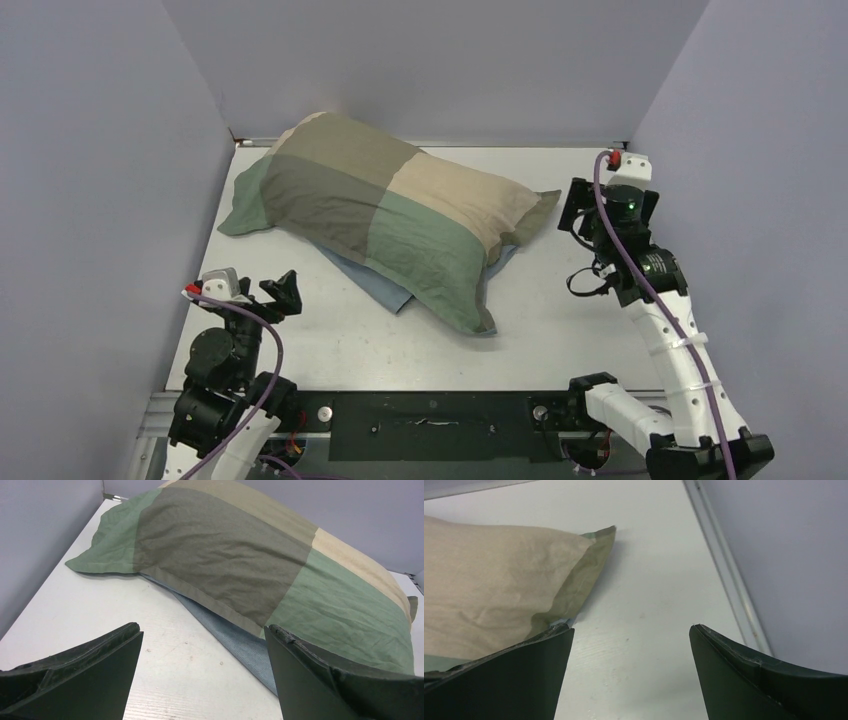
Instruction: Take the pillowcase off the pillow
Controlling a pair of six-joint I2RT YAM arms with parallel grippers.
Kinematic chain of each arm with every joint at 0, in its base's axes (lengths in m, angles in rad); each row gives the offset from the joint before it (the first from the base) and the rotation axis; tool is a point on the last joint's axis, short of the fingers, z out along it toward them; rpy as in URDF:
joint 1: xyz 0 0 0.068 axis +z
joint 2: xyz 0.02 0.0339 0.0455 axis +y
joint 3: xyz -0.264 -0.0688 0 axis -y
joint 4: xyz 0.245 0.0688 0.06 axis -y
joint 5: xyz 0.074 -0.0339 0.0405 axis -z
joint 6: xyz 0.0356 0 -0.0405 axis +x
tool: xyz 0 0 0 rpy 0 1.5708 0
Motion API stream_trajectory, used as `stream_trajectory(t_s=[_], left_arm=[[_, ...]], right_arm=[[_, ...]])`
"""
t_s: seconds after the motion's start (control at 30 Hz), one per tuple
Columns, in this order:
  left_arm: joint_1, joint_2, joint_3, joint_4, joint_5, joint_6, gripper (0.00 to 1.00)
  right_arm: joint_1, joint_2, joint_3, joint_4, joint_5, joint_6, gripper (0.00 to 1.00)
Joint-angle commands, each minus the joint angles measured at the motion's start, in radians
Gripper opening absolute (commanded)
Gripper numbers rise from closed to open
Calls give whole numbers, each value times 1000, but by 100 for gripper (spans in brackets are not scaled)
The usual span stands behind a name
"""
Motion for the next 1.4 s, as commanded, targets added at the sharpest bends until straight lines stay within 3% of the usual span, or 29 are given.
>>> stream_trajectory(t_s=[0.0,0.07,0.2,0.27,0.53,0.63,0.67,0.83,0.93,1.07,1.13,1.37], left_arm=[[7,13,20,20,-15,-14,96],[7,10,19,19,-14,-14,96],[5,12,17,21,-5,-13,96],[5,16,17,23,-1,-12,96],[4,39,17,23,10,-9,96],[2,44,17,24,15,-8,96],[2,45,17,23,17,-8,96],[2,47,20,18,14,-8,96],[2,45,20,17,14,-8,96],[0,41,18,20,12,-7,96],[-4,39,17,22,9,-9,96],[-36,46,19,14,20,-23,96]], right_arm=[[-4,77,50,-54,-198,125,90],[-4,91,24,-7,-407,46,90],[27,180,15,75,-569,79,98],[91,245,28,109,-563,89,95],[325,449,117,208,-476,71,100],[373,529,143,225,-453,66,100],[386,552,148,232,-445,66,96],[417,636,131,248,-423,75,98],[459,639,115,226,-382,82,82],[568,608,101,183,-292,125,29],[634,590,97,161,-253,169,7],[892,534,93,118,-153,347,5]])
